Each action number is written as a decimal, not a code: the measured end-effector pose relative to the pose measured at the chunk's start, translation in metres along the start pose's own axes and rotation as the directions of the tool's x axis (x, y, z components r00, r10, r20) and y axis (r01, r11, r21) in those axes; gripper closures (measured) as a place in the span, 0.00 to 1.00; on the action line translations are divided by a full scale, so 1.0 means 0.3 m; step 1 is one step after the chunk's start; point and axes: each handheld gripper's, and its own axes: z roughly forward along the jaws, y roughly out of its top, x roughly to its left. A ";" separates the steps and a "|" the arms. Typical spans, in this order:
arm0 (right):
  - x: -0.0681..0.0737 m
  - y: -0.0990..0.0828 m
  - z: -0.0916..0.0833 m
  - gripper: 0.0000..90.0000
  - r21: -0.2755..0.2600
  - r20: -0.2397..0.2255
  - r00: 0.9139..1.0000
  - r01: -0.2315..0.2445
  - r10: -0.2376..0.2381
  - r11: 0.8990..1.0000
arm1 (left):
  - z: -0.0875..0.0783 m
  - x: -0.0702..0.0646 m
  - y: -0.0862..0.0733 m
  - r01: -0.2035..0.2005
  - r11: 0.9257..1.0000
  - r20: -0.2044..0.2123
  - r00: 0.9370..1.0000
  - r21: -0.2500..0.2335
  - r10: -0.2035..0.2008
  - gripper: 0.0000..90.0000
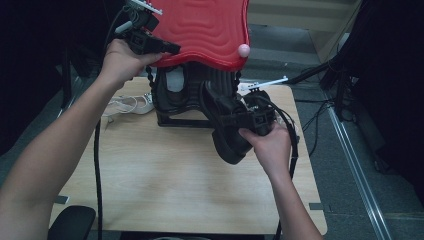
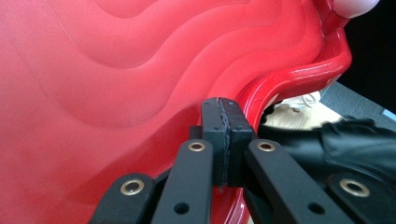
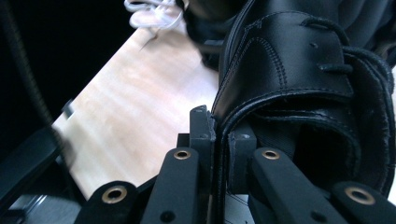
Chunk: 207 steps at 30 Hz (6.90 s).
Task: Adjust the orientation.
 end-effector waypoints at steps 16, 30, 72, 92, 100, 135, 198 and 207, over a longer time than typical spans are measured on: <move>0.031 0.026 0.242 0.94 -0.121 0.263 0.961 0.119 -0.083 0.986 | -0.004 0.000 -0.005 -0.031 1.000 -0.002 1.000 -0.001 0.031 1.00; 0.017 0.095 0.371 0.93 -0.203 0.289 0.956 0.119 -0.057 0.972 | -0.005 -0.001 -0.008 -0.038 0.999 -0.007 0.999 -0.003 0.038 1.00; 0.056 -0.077 0.234 0.99 -0.135 0.082 0.986 0.156 -0.146 0.978 | -0.005 0.000 -0.013 -0.017 1.000 -0.009 1.000 -0.014 0.017 1.00; -0.010 -0.086 0.287 1.00 -0.128 0.119 0.984 0.151 -0.136 0.980 | -0.005 -0.001 -0.015 -0.017 1.000 -0.011 1.000 -0.020 0.017 1.00; -0.047 -0.033 0.297 1.00 -0.146 0.118 0.988 0.116 -0.099 0.982 | -0.005 -0.001 -0.016 -0.018 1.000 -0.011 1.000 -0.021 0.018 1.00; -0.096 -0.006 0.309 0.88 -0.221 0.132 0.988 0.111 -0.083 0.969 | -0.016 -0.005 -0.018 -0.009 1.000 -0.028 1.000 -0.013 0.008 1.00; -0.188 -0.415 0.242 0.70 -0.110 -0.006 1.000 -0.001 0.001 0.994 | 0.140 -0.082 -0.699 0.089 0.991 0.105 0.989 0.101 -0.100 0.65; -0.199 -0.444 0.242 0.58 -0.143 0.043 0.996 0.086 -0.080 0.986 | 0.122 -0.047 -0.749 0.109 0.989 0.074 0.990 0.097 -0.117 0.64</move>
